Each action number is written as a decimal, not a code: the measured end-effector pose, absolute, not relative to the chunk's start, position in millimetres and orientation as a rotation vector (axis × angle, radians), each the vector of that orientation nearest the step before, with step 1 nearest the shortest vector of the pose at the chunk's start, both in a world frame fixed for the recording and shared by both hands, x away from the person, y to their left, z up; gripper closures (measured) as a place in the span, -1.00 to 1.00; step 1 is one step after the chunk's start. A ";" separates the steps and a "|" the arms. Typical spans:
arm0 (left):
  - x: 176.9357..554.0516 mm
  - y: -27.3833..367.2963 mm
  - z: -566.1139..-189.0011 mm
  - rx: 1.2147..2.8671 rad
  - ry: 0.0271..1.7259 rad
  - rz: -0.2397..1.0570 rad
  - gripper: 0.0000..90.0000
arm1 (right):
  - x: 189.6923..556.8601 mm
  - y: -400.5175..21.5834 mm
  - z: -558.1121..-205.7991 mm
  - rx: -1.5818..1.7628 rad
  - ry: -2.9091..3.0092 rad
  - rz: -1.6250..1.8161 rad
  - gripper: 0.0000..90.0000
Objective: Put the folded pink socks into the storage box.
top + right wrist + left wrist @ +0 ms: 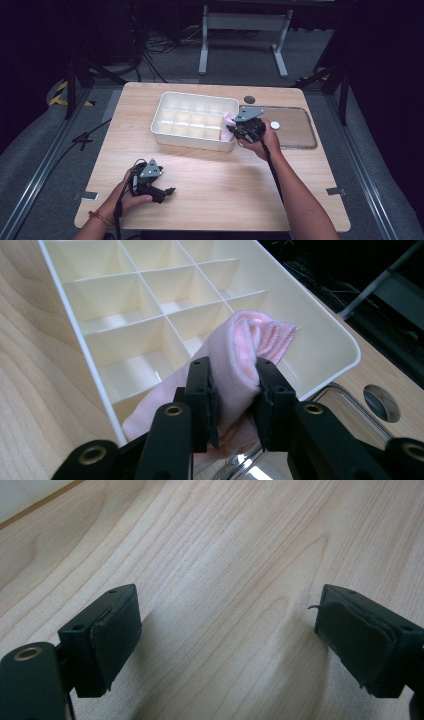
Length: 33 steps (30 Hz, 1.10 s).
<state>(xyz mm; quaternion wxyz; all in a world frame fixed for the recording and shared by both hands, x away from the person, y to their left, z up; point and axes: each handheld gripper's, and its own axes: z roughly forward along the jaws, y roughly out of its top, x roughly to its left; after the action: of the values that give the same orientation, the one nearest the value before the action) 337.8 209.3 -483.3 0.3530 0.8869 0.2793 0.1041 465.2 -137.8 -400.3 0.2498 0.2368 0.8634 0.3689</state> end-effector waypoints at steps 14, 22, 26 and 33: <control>337.7 209.3 -483.3 2.294 0.723 0.269 -0.74 | 462.8 -134.7 -402.8 0.578 2.415 0.976 0.58; 337.7 209.2 -483.3 2.293 0.723 0.267 -0.74 | 464.1 -131.9 -406.2 0.565 2.445 0.944 0.57; 337.7 209.2 -483.3 2.293 0.724 0.267 -0.74 | 465.7 -130.2 -409.0 0.557 2.486 0.922 0.56; 337.7 209.2 -483.3 2.293 0.724 0.267 -0.74 | 467.4 -129.9 -411.9 0.565 2.518 0.906 0.55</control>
<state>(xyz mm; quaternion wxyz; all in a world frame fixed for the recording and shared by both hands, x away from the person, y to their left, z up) 337.7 209.2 -483.3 0.3533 0.8867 0.2798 0.1033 467.4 -129.9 -411.9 0.2020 0.2023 0.9017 0.3245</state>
